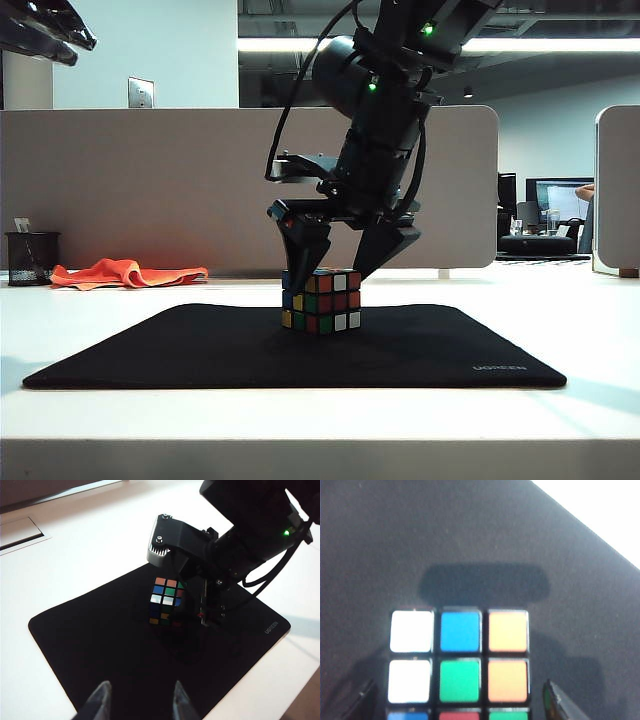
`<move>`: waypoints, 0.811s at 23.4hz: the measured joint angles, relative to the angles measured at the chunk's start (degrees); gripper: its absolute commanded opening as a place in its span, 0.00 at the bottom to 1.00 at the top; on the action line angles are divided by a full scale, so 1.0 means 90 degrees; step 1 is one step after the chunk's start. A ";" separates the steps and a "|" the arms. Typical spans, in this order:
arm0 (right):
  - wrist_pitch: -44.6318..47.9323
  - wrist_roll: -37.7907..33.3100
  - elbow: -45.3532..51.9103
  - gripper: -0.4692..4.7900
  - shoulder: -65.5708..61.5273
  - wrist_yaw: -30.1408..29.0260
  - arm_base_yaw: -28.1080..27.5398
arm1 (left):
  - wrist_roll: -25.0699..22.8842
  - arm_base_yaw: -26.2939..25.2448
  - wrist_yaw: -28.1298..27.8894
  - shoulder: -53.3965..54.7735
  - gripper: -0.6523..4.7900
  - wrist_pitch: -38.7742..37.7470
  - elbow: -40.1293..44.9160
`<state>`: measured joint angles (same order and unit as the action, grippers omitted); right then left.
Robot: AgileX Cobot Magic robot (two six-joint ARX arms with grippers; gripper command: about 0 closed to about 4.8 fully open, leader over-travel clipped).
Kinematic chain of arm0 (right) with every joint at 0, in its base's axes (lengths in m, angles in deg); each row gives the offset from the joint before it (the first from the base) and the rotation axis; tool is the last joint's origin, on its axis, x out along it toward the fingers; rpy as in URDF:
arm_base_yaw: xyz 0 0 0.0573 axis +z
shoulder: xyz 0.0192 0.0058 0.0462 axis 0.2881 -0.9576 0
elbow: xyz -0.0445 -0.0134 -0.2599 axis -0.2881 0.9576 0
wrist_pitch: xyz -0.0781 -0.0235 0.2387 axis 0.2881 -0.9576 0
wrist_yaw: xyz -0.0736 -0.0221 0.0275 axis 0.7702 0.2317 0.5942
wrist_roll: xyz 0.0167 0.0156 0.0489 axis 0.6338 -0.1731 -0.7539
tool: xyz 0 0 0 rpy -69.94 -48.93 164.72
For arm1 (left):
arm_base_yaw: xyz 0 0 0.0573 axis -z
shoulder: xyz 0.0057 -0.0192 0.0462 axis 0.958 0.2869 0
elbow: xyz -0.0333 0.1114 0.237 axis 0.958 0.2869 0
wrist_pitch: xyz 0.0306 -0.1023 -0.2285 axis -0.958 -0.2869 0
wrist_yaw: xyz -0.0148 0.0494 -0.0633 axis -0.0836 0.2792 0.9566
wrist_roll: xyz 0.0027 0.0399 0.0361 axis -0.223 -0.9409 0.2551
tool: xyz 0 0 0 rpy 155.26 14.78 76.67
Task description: Pick up the cube on the right side of the mouse pad, then place it in the center of the mouse pad.
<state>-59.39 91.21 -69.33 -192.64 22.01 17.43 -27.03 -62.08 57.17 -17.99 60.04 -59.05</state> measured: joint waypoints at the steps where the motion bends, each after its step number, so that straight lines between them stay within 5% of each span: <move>1: -0.0019 0.0000 0.0002 0.95 0.0034 -0.0012 -0.0002 | 0.0000 0.0000 0.0000 0.0000 0.41 0.0000 0.0000; 6: 0.0223 0.0007 -0.0032 0.93 0.1358 0.0420 -0.0039 | 0.0000 0.0000 -0.0002 0.0000 0.41 0.0000 0.0000; 8: 0.0170 -0.0010 -0.0029 0.71 0.1829 0.1025 -0.0146 | 0.0000 0.0000 -0.0002 0.0000 0.40 0.0000 0.0000; 9: 0.0104 -0.0015 -0.0029 0.34 0.1938 0.1246 -0.0189 | 0.0000 0.0000 -0.0019 0.0000 0.40 0.0000 0.0000; 10: -0.0146 -0.0017 -0.0024 0.23 0.2142 0.1642 -0.0372 | -0.0002 0.0000 -0.0158 0.0000 0.40 0.0000 0.0000; 13: -0.0651 -0.0056 -0.0010 0.19 0.2429 0.1821 -0.0709 | -0.0002 -0.0002 -0.0391 0.0000 0.39 0.0000 0.0000; 16: -0.1127 -0.0447 0.0000 0.17 0.2900 0.1926 -0.1246 | -0.0005 0.0000 -0.0483 0.0000 0.21 0.0000 0.0000; 19: -0.1166 -0.0556 0.0061 0.16 0.3407 0.1921 -0.1729 | 0.0012 0.0000 -0.0709 0.0000 0.15 0.0000 0.0000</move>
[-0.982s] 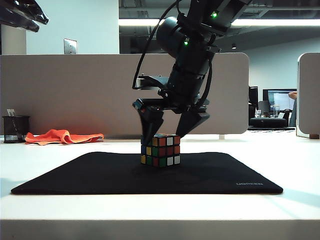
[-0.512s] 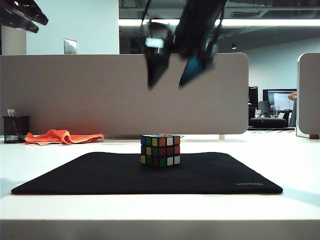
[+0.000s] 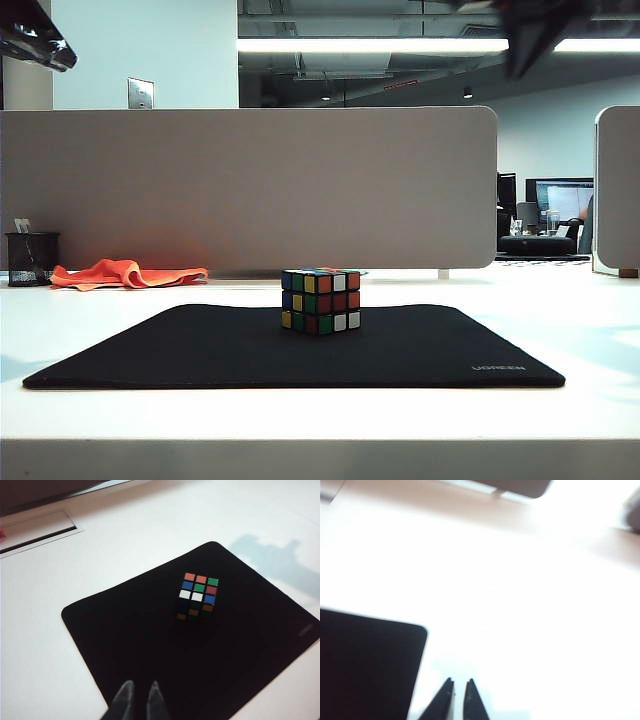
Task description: Pick up the cube on the right side of the mouse pad, then place it in the center of the mouse pad.
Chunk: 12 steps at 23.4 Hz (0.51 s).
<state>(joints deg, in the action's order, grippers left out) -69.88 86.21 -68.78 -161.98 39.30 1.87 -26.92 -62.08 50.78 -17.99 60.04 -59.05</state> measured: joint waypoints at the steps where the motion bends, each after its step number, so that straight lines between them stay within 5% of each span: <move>1: -0.0002 -0.0012 0.0002 0.16 0.0233 -0.0104 -0.0199 | 0.0002 0.0000 -0.0007 -0.0002 0.11 0.0000 0.0000; 12: 0.0811 -0.0160 0.1268 0.16 0.2016 -0.0330 -0.0537 | 0.0427 0.0000 -0.0682 -0.0624 0.11 0.0007 0.0000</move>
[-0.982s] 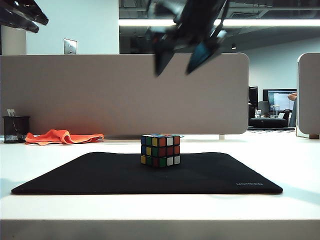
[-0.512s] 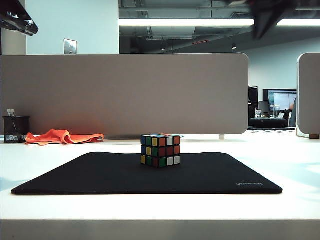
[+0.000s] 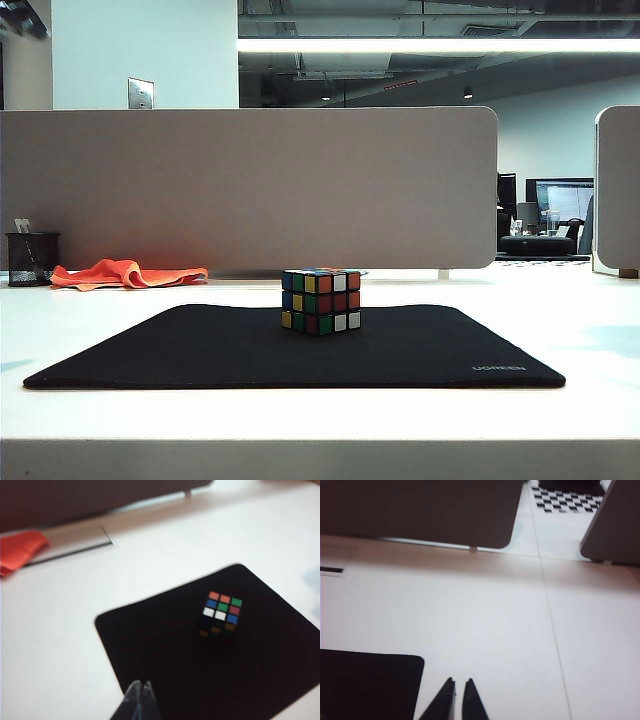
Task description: Pick up the cube on the right side of the mouse pad, then place it in the center of the mouse pad.
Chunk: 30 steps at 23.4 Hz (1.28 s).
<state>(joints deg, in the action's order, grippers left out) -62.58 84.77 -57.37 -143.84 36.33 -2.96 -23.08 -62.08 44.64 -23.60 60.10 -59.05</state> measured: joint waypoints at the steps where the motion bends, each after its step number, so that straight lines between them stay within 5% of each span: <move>1: 0.0112 -0.0002 0.0209 0.16 0.0177 -0.0066 0.0000 | 0.0012 0.0000 -0.0017 -0.0090 0.11 -0.0002 0.0000; 15: 0.0845 -0.0019 0.3582 0.17 0.4216 -0.0466 0.0002 | 0.0566 0.0000 -0.0483 -0.2378 0.11 -0.0413 0.0600; 24: 0.0391 -0.0121 0.4539 0.17 0.5377 0.0398 0.0000 | 0.0702 0.0000 -0.0491 -0.2346 0.11 -0.0410 0.1426; 30: 0.1348 -0.0457 0.5493 0.16 0.5666 0.0379 0.0002 | 0.1018 0.0000 -0.0493 -0.2327 0.11 0.1117 0.2378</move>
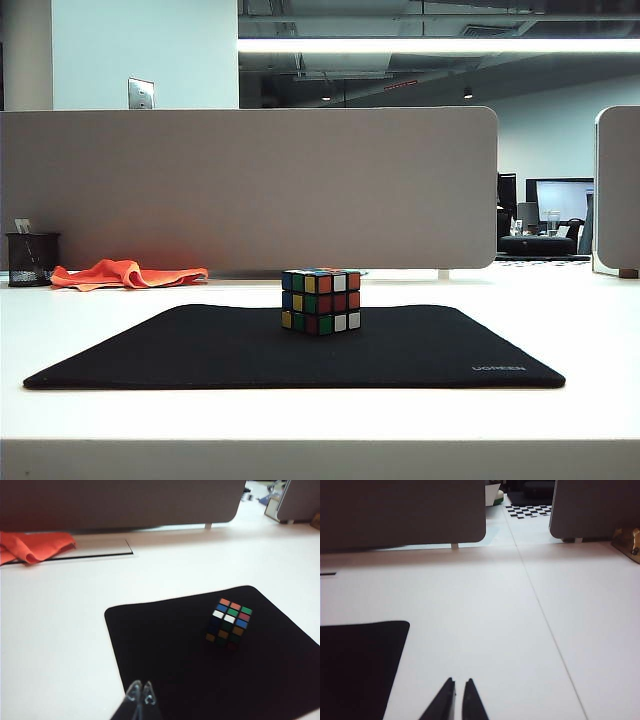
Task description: Pick up the cube on the right side of the mouse pad, then place it in the center of the mouse pad.
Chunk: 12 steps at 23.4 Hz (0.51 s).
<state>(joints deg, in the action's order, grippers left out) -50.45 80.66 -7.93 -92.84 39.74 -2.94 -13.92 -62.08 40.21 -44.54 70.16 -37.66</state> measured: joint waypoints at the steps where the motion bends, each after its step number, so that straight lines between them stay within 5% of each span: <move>1: 0.0214 -0.0007 0.0148 0.16 0.0027 -0.0002 0.0000 | 0.0002 0.0000 0.0000 0.0002 0.11 0.0226 0.0165; 5: 0.1234 0.0335 0.0942 0.16 0.0202 -0.0308 -0.0002 | 0.0119 0.0000 -0.0163 -0.0007 0.11 0.0648 0.0556; 12: 0.1462 0.0661 0.1377 0.16 0.0389 -0.1030 0.0002 | 0.0117 0.0000 -0.0658 -0.0024 0.11 0.1212 0.0675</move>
<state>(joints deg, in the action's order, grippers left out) -37.29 86.60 4.46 -89.35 30.47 -2.92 -12.87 -62.08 34.28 -44.76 81.07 -31.58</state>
